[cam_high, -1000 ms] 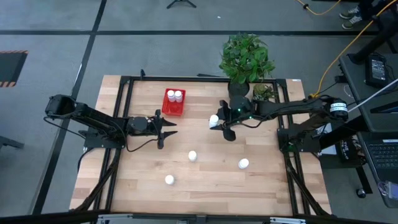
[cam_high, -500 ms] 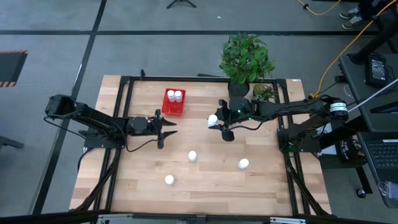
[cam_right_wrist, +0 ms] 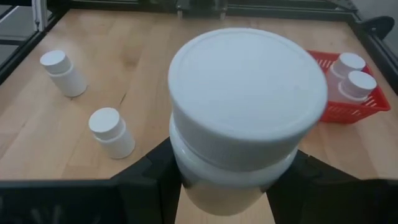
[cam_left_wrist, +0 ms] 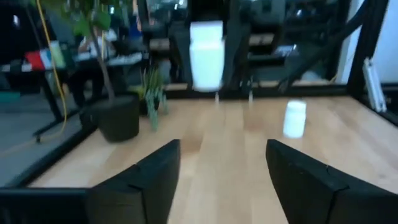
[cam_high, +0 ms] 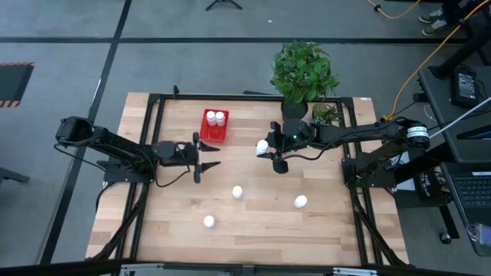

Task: Pick and place pill bottles into a basket
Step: Put the white pill bottle into the red bin

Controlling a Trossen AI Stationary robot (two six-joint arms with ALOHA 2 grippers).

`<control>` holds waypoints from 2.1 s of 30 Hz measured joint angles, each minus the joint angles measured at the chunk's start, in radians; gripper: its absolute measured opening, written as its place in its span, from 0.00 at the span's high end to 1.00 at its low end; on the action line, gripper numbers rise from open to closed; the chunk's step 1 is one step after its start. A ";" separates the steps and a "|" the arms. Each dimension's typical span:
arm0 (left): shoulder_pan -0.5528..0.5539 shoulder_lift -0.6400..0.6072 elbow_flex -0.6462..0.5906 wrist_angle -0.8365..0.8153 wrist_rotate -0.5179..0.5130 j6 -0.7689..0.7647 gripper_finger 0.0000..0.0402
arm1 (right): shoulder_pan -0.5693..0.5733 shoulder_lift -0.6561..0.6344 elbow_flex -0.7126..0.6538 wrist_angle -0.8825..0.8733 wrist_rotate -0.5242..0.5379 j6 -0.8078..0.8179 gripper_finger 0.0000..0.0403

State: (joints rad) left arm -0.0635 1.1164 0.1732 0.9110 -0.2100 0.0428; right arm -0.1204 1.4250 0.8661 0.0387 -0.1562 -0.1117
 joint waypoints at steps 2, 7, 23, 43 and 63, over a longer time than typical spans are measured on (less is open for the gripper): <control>0.000 0.000 0.000 0.040 -0.002 0.029 0.39 | 0.000 0.000 0.000 -0.002 0.000 0.002 0.57; 0.000 0.000 0.001 0.111 -0.006 0.040 0.35 | 0.000 -0.010 0.000 -0.045 0.000 0.006 0.57; 0.000 0.005 0.228 -0.256 -0.024 -0.071 0.35 | 0.000 -0.015 0.041 -0.100 -0.003 0.025 0.57; 0.051 0.179 0.678 -0.822 0.019 -0.037 0.34 | 0.001 -0.015 0.047 -0.107 -0.003 0.024 0.57; 0.146 0.396 1.060 -1.153 0.163 0.006 0.34 | 0.000 -0.014 0.047 -0.112 -0.003 -0.004 0.57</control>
State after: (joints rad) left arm 0.0822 1.5127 1.2337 -0.2418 -0.0468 0.0490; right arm -0.1200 1.4105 0.9134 -0.0735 -0.1593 -0.1155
